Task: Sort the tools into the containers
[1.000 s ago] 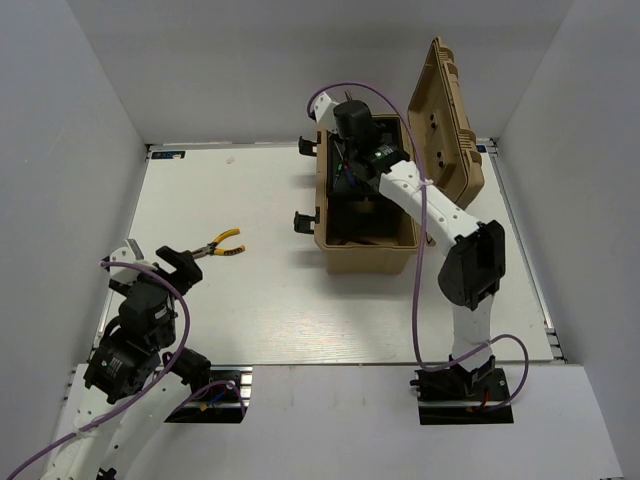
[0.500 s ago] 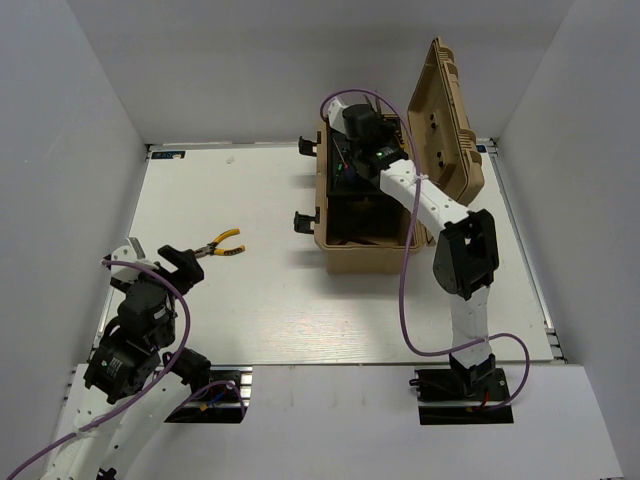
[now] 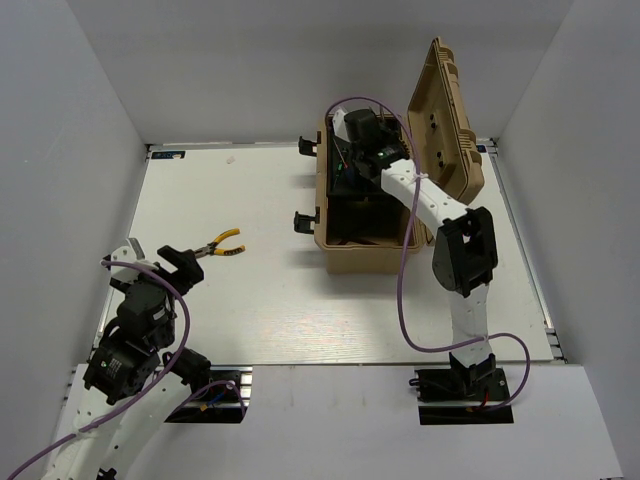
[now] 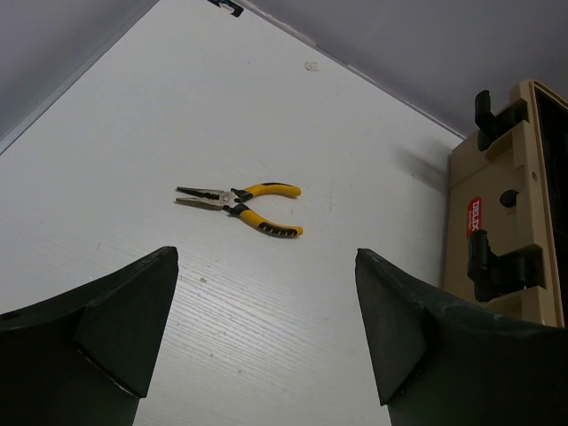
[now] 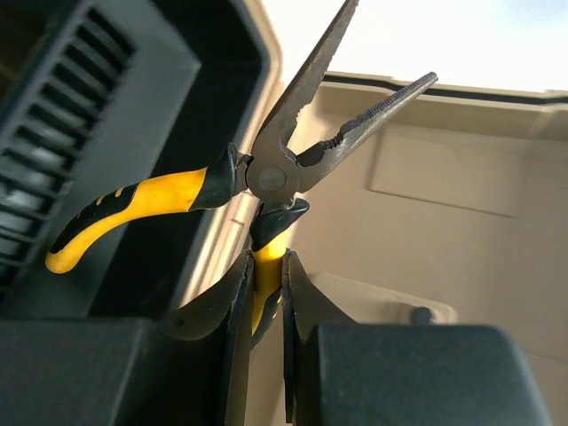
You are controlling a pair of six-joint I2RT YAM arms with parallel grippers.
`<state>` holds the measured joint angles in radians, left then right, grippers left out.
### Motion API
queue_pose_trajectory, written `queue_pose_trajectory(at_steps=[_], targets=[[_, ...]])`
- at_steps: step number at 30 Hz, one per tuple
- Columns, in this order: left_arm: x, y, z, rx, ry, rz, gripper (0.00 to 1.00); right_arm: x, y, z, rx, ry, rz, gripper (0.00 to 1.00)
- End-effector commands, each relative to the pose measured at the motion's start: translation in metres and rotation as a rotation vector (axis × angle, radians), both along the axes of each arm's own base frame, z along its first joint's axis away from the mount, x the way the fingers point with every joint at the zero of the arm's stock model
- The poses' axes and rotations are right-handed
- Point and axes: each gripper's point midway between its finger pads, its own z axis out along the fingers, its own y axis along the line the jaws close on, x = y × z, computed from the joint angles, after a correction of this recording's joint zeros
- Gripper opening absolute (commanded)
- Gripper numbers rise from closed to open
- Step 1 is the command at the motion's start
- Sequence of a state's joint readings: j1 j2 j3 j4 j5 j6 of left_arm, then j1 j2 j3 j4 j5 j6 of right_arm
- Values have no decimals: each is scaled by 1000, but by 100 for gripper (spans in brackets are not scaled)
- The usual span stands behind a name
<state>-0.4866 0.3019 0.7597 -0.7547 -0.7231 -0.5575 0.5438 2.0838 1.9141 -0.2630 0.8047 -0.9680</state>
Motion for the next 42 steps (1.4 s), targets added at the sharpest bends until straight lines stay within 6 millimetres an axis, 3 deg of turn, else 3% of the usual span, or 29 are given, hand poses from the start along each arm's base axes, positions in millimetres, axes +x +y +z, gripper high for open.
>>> queue_pose_trajectory(at_steps=[1,7,11,17,19,24,25,27,28,29,30,31,32,33,34,35,36,37,39,40,42], targets=[[0,0,0,2,-8,-3,91,1,-3,4,17,-14,-20,0],[2,-3,0,0,-7,-12,91,-4,-1,-17,42,59,-26,0],[7,-7,-5,12,21,-21,91,-8,1,-20,65,90,-25,16],[9,-9,-5,18,25,-32,91,-13,1,-4,98,77,-20,63],[9,-10,-5,16,26,-41,91,-16,1,1,102,72,-18,68],[13,-15,-10,22,45,-52,91,-26,-1,29,156,36,-15,67],[13,-15,-8,18,37,-53,89,-30,3,32,191,40,-7,56],[20,-24,-22,25,94,-79,79,-38,5,61,334,-11,-13,34],[24,-31,-25,16,109,-100,73,-49,16,52,379,75,43,0],[32,-38,-40,32,178,-106,62,-60,18,70,445,67,71,0],[35,-43,-52,19,228,-109,40,-70,46,66,604,139,164,0],[40,-52,-56,1,259,-127,30,-84,50,59,638,210,188,0],[42,-56,-65,-9,309,-125,22,-101,70,68,718,268,296,0],[48,-67,-81,-28,380,-135,10,-128,85,53,790,388,362,0],[51,-73,-83,-47,400,-140,8,-145,95,60,838,432,435,0],[58,-79,-85,-73,402,-143,8,-168,112,48,894,554,526,0],[61,-90,-92,-118,415,-163,13,-192,127,48,946,643,618,7],[69,-97,-98,-131,430,-167,23,-213,138,50,987,724,690,28],[82,-103,-107,-183,424,-135,42,-239,147,53,1037,824,766,45],[87,-106,-123,-177,473,-118,45,-245,149,46,1037,856,765,47],[104,-104,-125,-206,475,-61,54,-257,148,42,1024,870,786,45]])
